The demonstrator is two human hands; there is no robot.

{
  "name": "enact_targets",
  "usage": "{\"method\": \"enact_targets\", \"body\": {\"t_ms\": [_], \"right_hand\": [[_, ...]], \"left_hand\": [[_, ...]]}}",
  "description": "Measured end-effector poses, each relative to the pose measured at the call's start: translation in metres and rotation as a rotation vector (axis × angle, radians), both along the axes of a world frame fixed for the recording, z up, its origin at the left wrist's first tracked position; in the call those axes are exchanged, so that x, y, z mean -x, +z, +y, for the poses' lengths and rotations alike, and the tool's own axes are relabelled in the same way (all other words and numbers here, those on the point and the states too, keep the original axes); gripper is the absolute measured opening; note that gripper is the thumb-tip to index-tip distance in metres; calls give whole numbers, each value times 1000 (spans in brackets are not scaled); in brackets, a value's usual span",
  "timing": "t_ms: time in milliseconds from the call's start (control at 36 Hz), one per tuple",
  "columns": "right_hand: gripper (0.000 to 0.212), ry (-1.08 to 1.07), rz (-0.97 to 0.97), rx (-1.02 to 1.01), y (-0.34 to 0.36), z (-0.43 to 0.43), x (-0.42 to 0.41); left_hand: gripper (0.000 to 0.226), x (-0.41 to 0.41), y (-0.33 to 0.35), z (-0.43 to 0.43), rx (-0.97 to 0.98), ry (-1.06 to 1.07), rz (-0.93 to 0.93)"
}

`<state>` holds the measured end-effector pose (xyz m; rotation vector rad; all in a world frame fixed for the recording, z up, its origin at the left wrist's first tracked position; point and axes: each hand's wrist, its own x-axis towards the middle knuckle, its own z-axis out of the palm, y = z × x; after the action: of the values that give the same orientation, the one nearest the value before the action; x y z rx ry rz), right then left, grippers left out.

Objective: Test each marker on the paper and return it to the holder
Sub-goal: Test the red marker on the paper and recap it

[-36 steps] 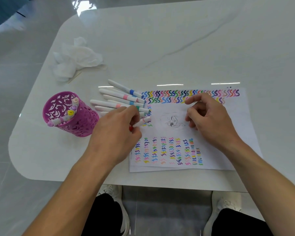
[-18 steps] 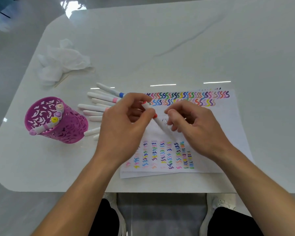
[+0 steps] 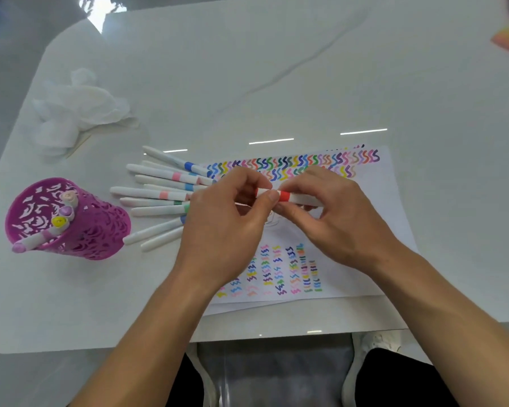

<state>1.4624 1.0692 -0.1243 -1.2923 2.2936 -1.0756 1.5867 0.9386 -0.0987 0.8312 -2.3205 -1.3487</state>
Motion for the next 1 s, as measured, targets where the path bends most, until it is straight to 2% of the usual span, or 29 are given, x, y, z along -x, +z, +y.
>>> {"method": "enact_targets", "body": {"t_ms": [167, 278, 389, 528, 694, 833, 917, 1000], "right_hand": [[30, 35, 80, -98, -1, 4, 1], [31, 50, 134, -154, -1, 9, 0], [29, 33, 202, -151, -2, 12, 2], [33, 22, 203, -176, -3, 15, 7], [45, -38, 82, -185, -4, 16, 7], [24, -59, -9, -186, -1, 18, 8], [8, -73, -135, -142, 1, 25, 14], [26, -122, -250, -44, 3, 34, 22]], "left_hand": [[15, 4, -3, 3, 196, -118, -142], [16, 8, -5, 4, 92, -121, -192], [16, 13, -5, 7, -1, -76, -129], [17, 17, -6, 8, -94, -69, -139], [17, 24, -5, 6, -148, -20, -82], [13, 29, -7, 8, -107, -35, -63], [11, 30, -9, 8, -84, 0, -49], [9, 31, -10, 7, -38, 34, -50]]}}
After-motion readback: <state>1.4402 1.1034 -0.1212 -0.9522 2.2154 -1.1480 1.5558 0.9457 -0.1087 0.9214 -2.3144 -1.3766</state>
